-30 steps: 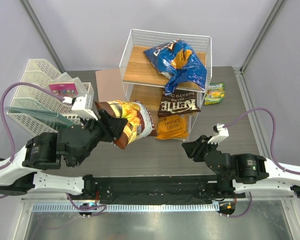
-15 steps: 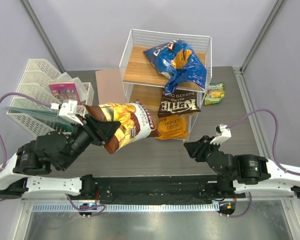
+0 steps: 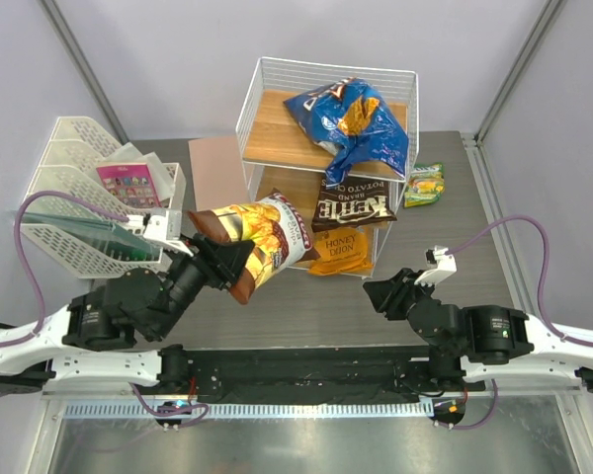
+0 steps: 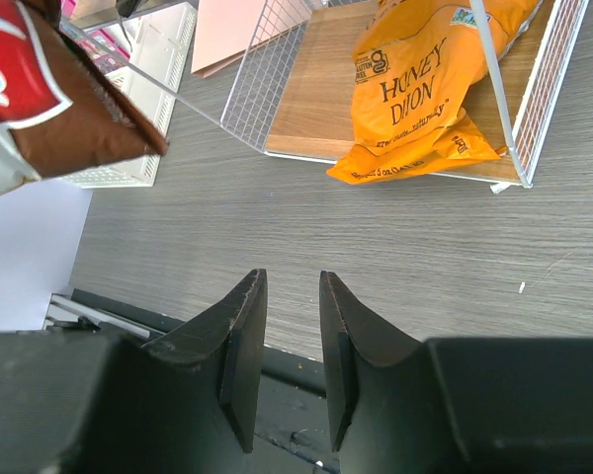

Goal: Place and organize the chips bags onto the shelf
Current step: Place the potato chip on the shelf.

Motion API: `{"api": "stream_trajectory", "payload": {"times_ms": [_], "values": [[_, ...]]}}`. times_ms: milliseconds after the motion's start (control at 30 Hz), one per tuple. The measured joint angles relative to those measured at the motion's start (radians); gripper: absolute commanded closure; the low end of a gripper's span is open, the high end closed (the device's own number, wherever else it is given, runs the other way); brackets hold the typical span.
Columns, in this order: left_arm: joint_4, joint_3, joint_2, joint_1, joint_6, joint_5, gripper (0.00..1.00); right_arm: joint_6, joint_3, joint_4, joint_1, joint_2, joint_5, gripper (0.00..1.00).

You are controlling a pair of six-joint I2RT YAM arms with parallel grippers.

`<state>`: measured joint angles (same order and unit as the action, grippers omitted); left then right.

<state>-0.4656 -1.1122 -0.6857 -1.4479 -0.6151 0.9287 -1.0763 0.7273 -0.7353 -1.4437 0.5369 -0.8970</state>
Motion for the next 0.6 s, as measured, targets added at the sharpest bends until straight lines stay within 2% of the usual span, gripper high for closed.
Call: {"api": "stream_trajectory", "payload": {"times_ms": [433,600], "values": [[0.213,0.0,-0.058,0.0,0.198,0.108,1.0,0.0,0.0,0.0,0.0,0.0,0.0,0.66],[0.352,0.032,-0.057,0.0,0.304,0.158,1.0,0.001,0.0,0.0,0.0,0.0,-0.003,0.66]]}}
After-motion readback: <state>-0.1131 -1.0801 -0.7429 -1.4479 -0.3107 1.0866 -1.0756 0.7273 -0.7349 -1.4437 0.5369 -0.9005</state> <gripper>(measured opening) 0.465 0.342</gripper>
